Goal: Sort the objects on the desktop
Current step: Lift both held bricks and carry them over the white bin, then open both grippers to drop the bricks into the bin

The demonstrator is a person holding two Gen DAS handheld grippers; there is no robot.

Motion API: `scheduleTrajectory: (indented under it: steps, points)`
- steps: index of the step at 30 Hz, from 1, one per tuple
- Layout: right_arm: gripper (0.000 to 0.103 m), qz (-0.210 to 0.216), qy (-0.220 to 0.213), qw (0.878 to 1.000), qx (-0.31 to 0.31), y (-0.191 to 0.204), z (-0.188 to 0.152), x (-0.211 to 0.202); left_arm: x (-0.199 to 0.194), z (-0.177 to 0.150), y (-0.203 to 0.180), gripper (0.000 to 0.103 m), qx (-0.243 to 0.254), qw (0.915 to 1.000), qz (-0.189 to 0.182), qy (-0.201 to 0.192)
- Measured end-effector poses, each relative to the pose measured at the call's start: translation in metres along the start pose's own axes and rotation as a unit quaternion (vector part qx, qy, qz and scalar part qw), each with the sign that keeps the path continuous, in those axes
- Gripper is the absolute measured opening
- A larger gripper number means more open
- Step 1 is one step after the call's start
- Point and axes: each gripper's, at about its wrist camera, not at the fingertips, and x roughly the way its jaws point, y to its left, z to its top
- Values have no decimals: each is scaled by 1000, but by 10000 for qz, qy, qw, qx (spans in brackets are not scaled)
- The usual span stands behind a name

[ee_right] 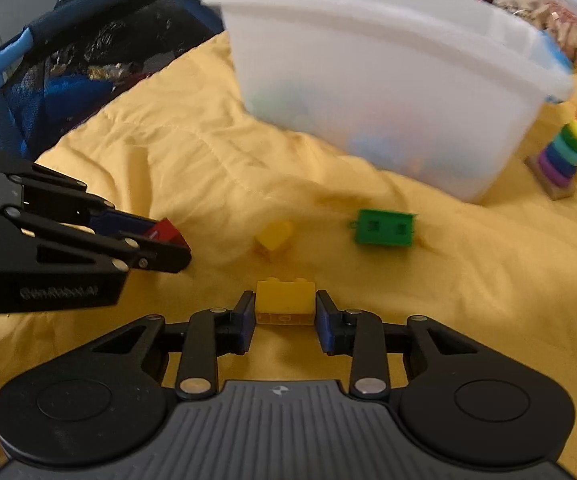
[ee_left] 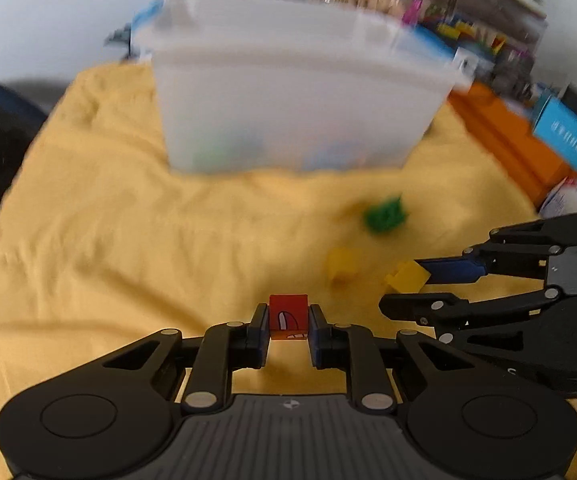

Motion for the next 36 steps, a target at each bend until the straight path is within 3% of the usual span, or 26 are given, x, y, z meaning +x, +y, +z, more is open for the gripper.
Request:
scheduleTrajectory:
  steps: [7, 13, 16, 18, 20, 22, 25, 27, 28, 32, 36]
  points:
    - [34, -181, -897, 9958, 101, -29, 53, -56, -64, 89, 0, 22, 126, 9913, -140, -1304]
    - [34, -492, -1776, 9825, 273, -60, 114, -88, -78, 161, -5, 22, 375, 9796, 113, -1972]
    - [35, -642, -1954, 9779, 380, -69, 141, -85, -58, 187, -5, 22, 327, 9803, 252, -1930]
    - [35, -759, -1825, 9790, 490, -74, 153, -72, -35, 194, -3, 22, 252, 9846, 307, -1703]
    - [35, -745, -1694, 9807, 636, -79, 157, -59, -11, 191, -1, 22, 301, 9888, 420, -1397]
    - [35, -784, -1468, 9836, 701, -83, 155, -42, 10, 186, 5, 22, 218, 9938, 289, -1054]
    - [35, -676, -1208, 9870, 813, -88, 149, -26, 26, 177, 11, 23, 146, 9960, 331, -812]
    - [40, -641, -1148, 9872, 906, -91, 144, -23, 27, 173, 13, 25, 151, 9954, 466, -829]
    - [43, -663, -1129, 9870, 932, -92, 143, -22, 25, 172, 14, 31, 150, 9947, 541, -859]
    - [42, -626, -1250, 9860, 904, -93, 141, -32, 6, 171, 13, 34, 95, 9928, 472, -1101]
    - [42, -616, -1542, 9826, 836, -91, 138, -52, -28, 159, 0, 49, 170, 9877, 356, -1514]
